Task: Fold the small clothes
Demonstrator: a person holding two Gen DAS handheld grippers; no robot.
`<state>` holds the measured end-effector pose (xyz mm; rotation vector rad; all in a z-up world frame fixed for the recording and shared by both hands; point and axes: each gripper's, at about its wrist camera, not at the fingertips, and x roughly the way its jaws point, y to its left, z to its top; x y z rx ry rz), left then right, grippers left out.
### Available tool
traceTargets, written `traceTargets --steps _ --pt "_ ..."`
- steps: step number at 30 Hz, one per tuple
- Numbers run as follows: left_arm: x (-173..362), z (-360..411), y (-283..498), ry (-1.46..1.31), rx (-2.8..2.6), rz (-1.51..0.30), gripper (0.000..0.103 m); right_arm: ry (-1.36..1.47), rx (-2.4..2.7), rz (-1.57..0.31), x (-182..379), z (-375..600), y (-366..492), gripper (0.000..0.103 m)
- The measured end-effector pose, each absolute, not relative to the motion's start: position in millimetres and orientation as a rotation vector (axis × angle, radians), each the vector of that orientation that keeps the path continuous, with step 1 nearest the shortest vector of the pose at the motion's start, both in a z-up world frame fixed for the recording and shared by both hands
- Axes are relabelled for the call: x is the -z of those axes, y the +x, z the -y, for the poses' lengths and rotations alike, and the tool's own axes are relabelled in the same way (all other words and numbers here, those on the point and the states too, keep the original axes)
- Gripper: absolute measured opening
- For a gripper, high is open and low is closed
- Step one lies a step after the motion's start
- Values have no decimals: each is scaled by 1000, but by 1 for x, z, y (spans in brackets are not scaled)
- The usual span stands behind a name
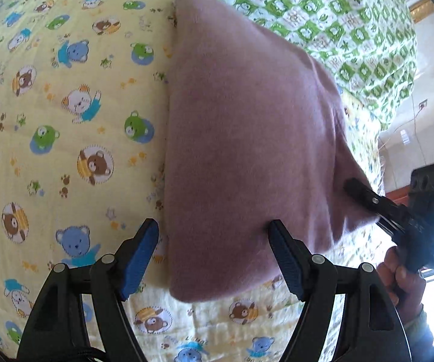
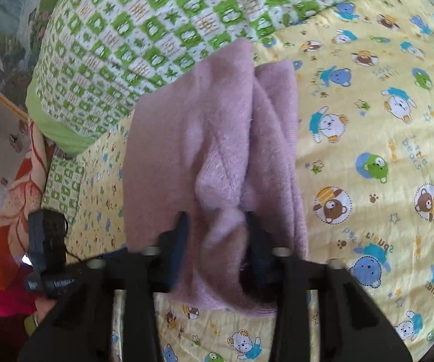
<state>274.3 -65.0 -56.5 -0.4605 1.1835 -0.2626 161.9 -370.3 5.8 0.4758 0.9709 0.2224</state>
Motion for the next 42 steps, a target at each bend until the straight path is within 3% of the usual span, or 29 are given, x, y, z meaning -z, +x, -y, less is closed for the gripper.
traceTargets --steps 7,15,28,31,32,35,42 --pt "47 54 285 -483 257 -1170 76 723 -299 -771 -39 396 126 11" --pt "50 61 299 -464 246 -1177 76 754 -123 -863 31 414 110 10" --pt "45 64 323 -468 232 -1155 77 620 -60 -915 36 408 113 10" --pt "43 61 332 -473 225 -1146 77 546 -23 -931 21 398 119 20" --pt "43 60 335 -474 223 -1143 77 516 -11 -922 13 395 120 27" --pt "40 57 345 -483 215 -1134 77 457 24 -861 -11 390 130 70" --pt "40 57 361 -486 218 -1130 80 445 -20 -870 -13 391 186 74"
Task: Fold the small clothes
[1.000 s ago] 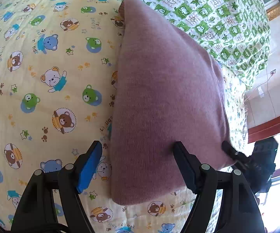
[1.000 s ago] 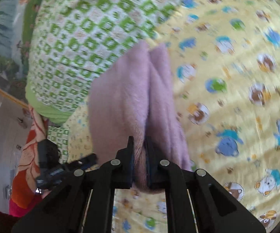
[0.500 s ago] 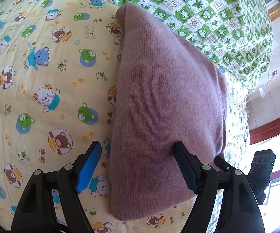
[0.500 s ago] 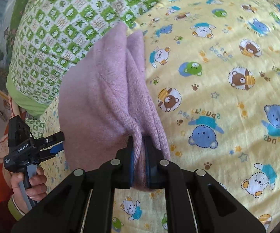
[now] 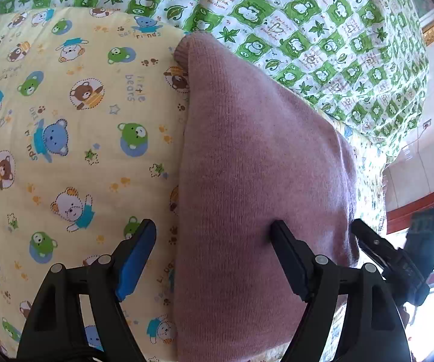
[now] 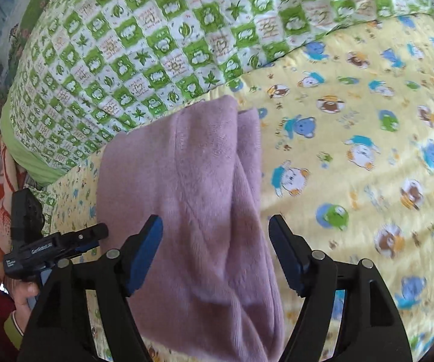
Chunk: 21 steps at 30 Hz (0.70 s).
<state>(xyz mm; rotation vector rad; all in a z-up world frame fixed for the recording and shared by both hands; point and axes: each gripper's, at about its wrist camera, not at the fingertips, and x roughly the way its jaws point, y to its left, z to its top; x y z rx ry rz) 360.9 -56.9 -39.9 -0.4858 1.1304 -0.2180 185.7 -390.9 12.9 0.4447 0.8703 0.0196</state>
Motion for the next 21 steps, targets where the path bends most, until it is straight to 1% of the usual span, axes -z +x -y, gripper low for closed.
traceTargets --steps 5,10,13,14,15,16,17,18,19,20,21 --pt "46 57 374 -495 233 -1132 83 464 -72 -946 18 397 213 74" --pt "57 51 400 -582 259 -1133 86 612 -121 -923 31 419 217 73" --pt "60 46 421 -645 277 -1126 86 609 -146 -929 32 417 217 72" --pt "61 44 429 -666 278 -1122 86 609 -155 -936 33 415 218 71" --pt "61 42 438 -685 271 -1113 85 610 -162 -939 33 414 218 68" --pt "60 40 444 -698 265 -1097 79 612 -170 -941 34 412 219 65" --pt "57 39 451 -703 264 -1073 55 617 -182 -945 34 411 220 57" --pt "53 40 458 -705 293 -1055 38 617 -192 -947 34 410 220 51" --pt "49 41 463 -696 310 -1056 30 611 -197 -945 33 409 219 47" --pt "43 43 465 -666 302 -1041 26 604 -204 -937 31 408 217 40" --pt "37 46 466 -622 299 -1027 23 601 -208 -926 28 405 217 37"
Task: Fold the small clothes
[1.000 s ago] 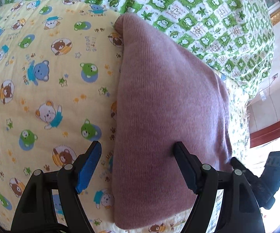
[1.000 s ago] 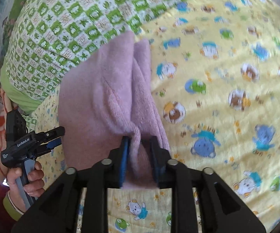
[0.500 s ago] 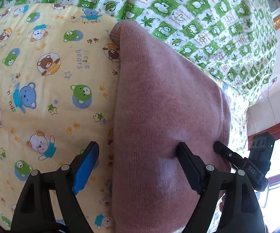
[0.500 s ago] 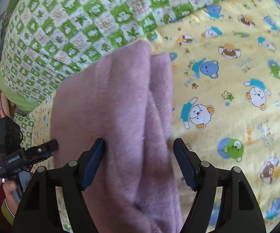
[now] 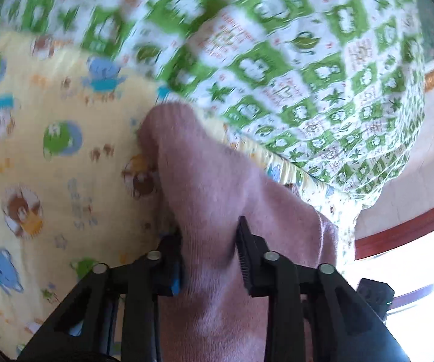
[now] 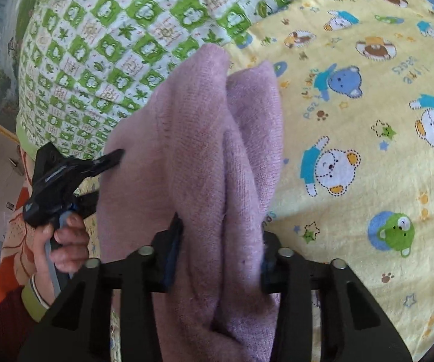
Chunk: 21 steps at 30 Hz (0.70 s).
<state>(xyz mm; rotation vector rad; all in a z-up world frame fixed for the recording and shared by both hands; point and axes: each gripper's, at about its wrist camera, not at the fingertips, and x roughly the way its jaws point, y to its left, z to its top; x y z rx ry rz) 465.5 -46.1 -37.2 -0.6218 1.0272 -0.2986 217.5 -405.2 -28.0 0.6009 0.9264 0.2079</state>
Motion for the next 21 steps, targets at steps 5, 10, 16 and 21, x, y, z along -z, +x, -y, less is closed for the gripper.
traceTargets --steps 5,10,16,21 --pt "44 50 464 -548 278 -1037 28 609 -209 -918 27 406 216 35" --pt "49 37 432 -613 288 -1081 68 688 -207 -942 30 415 215 50" --pt "73 41 370 -717 317 -1161 83 654 -237 -976 25 412 208 54" --pt "94 61 353 -744 326 -1198 80 682 -236 -994 38 412 210 57"
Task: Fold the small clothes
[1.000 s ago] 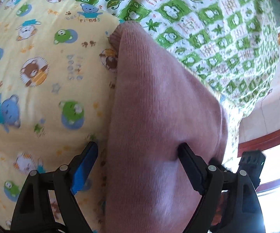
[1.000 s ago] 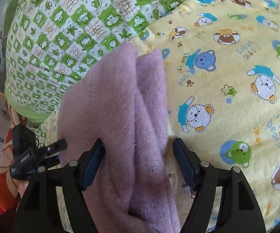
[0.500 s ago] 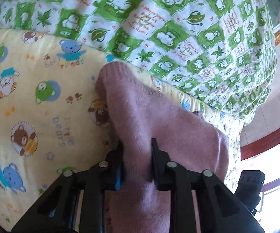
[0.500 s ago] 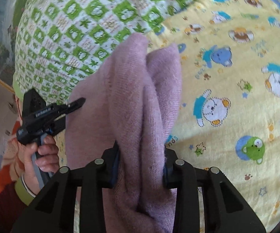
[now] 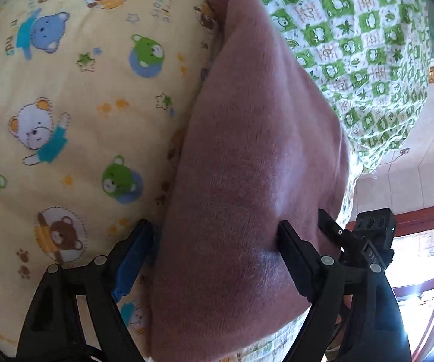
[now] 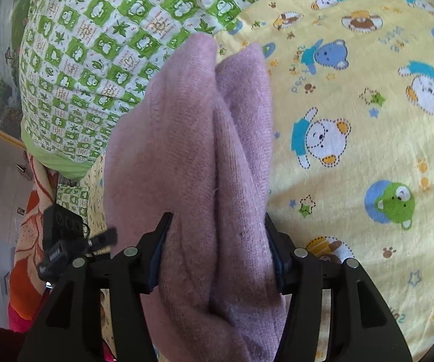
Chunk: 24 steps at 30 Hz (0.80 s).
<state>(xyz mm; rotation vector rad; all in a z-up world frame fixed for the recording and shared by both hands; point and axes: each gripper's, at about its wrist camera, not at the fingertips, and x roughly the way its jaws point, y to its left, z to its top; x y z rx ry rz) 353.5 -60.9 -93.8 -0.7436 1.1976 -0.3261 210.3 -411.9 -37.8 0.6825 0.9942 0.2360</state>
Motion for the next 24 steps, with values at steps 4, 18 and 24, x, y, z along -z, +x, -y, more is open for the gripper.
traceTargets --steps 4,18,24 --pt "85 70 354 -675 344 -1172 51 686 -244 -997 40 406 212 54" --pt "11 -11 277 -725 302 -968 38 688 -360 -863 -18 333 179 37" --pt "-2 -68 227 -719 200 -936 38 651 -482 -868 -18 265 179 37"
